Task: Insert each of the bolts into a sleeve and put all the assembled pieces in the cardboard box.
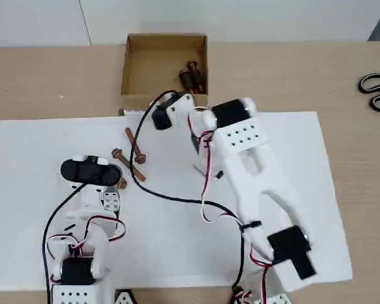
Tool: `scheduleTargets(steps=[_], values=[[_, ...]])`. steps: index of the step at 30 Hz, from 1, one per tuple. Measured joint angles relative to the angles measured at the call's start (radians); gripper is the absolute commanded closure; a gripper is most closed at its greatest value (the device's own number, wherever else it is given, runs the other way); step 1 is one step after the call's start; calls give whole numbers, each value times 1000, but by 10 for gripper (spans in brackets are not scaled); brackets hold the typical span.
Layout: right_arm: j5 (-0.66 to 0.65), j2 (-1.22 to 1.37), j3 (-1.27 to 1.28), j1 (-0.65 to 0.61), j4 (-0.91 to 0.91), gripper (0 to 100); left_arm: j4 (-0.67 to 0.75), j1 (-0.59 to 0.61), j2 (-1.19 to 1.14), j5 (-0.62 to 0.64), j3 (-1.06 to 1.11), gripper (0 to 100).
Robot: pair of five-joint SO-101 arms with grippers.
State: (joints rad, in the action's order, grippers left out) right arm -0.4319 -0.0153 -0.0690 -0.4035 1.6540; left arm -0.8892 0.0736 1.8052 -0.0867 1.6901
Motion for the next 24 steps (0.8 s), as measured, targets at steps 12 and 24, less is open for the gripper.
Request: scheduleTargets(steps=[12, 24], values=[[9, -301, 167, 311, 25, 995, -190, -5, 0, -72, -87, 989], [9, -450, 453, 566, 23, 995, -242, -11, -244, -135, -390, 990]])
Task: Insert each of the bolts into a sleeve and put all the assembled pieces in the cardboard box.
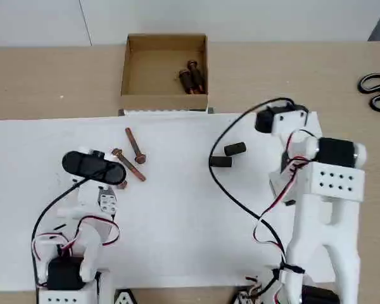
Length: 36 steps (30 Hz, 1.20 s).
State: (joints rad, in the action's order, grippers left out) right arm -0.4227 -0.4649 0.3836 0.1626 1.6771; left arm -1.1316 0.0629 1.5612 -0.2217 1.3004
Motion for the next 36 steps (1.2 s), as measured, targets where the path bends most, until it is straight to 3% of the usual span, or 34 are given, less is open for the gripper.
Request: scheduleTargets(steps=[6, 16, 29, 36], values=[[0, -46, 26, 155, 0, 995, -77, 0, -402, -25, -350, 989], [0, -110, 130, 272, 0, 995, -250, 0, -985, -371, -796, 989], [0, -180, 184, 345, 0, 995, -443, 0, -1266, -1063, -878, 969], [0, -190, 184, 364, 0, 995, -488, 0, -1359, -1131, -878, 945]])
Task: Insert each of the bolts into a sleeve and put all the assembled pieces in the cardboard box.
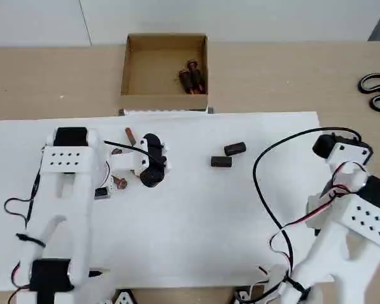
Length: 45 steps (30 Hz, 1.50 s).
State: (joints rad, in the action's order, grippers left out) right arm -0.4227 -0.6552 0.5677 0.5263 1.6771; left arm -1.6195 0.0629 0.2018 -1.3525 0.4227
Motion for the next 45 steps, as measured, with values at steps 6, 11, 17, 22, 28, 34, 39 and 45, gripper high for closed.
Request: scheduleTargets(steps=[6, 11, 17, 22, 28, 34, 39, 45], values=[[0, -2, 0, 25, 0, 995, 34, 0, -23, -9, 0, 907], [0, -2, 0, 25, 0, 995, 95, 0, -28, -9, 0, 899], [0, -2, 0, 25, 0, 995, 181, 0, -66, -9, 0, 899], [0, -2, 0, 25, 0, 995, 239, 0, -173, -9, -25, 899], [0, -2, 0, 25, 0, 995, 239, 0, -288, -9, -124, 899], [28, -2, 0, 25, 0, 995, 239, 14, -362, -9, -183, 899], [34, -2, 0, 25, 0, 995, 222, 17, -376, -9, -193, 899], [34, -2, 0, 25, 0, 995, 137, 20, -379, -9, -192, 900]])
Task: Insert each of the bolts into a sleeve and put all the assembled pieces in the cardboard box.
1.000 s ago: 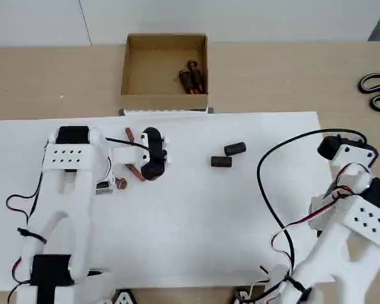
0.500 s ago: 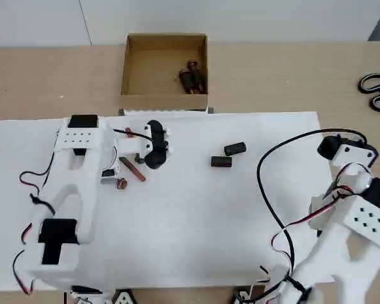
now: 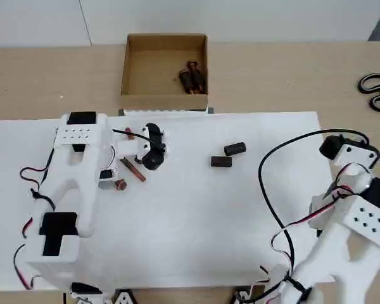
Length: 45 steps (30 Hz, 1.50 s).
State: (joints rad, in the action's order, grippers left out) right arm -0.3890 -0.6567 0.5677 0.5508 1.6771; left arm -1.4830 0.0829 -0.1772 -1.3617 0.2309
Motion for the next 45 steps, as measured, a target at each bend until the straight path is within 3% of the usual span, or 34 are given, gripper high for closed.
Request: scheduleTargets(steps=[11, 17, 27, 45], values=[[3, 0, 0, 0, 0, 995, -48, 2, -6, 0, -8, 901], [3, 0, 0, 0, 0, 995, 23, -3, -72, 0, -51, 901], [3, 0, 0, 0, 0, 995, 14, -3, -153, 5, -95, 904], [3, 0, 0, 0, 0, 995, -37, -72, -161, 5, -95, 995]])
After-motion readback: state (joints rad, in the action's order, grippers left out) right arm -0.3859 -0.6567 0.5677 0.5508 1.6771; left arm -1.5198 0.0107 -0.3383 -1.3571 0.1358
